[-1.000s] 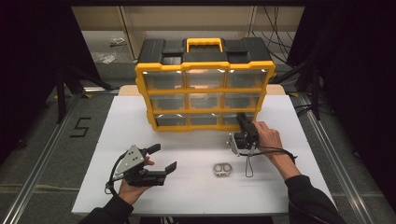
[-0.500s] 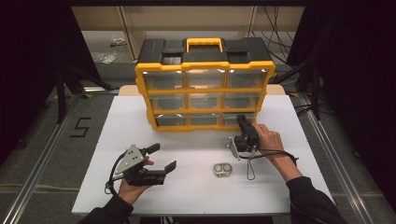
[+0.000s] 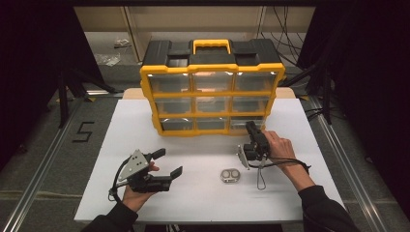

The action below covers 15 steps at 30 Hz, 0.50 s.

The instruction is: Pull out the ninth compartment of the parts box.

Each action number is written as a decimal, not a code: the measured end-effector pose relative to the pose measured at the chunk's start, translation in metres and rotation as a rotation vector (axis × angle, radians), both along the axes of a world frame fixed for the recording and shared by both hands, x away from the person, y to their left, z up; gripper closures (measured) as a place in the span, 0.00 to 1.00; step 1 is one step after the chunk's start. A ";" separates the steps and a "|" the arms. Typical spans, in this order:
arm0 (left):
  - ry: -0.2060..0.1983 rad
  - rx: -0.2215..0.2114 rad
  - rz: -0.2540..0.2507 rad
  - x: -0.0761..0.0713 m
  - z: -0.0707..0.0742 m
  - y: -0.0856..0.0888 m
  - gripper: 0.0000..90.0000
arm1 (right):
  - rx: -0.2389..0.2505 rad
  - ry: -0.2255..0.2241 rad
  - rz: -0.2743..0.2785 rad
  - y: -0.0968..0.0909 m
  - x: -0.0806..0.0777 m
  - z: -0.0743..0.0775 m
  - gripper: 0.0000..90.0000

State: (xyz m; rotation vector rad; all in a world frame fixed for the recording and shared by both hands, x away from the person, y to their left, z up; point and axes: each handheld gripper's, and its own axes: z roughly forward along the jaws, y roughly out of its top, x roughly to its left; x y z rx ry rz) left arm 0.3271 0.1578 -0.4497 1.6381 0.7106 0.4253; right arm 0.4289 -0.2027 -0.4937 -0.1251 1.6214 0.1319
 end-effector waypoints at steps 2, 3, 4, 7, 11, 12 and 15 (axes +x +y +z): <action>0.001 -0.004 0.000 0.000 0.000 0.000 0.15 | -0.004 -0.004 0.007 0.000 -0.001 0.000 0.88; 0.001 -0.003 -0.001 0.000 0.000 0.000 0.15 | -0.004 -0.004 0.007 0.000 -0.001 0.000 0.88; 0.000 -0.002 0.000 0.000 0.000 0.000 0.15 | -0.003 -0.005 0.010 -0.001 -0.001 0.000 0.88; -0.001 -0.002 0.000 0.000 0.000 0.000 0.15 | -0.005 -0.007 0.011 -0.001 -0.003 0.000 0.88; -0.006 0.007 0.002 -0.001 0.000 0.000 0.15 | -0.013 -0.003 0.015 -0.001 -0.006 0.001 0.88; -0.006 0.006 0.002 -0.001 0.000 0.000 0.15 | -0.005 -0.001 0.013 -0.001 -0.007 0.000 0.88; -0.005 0.004 0.004 -0.001 0.000 0.000 0.15 | -0.012 -0.002 0.019 -0.002 -0.010 0.001 0.88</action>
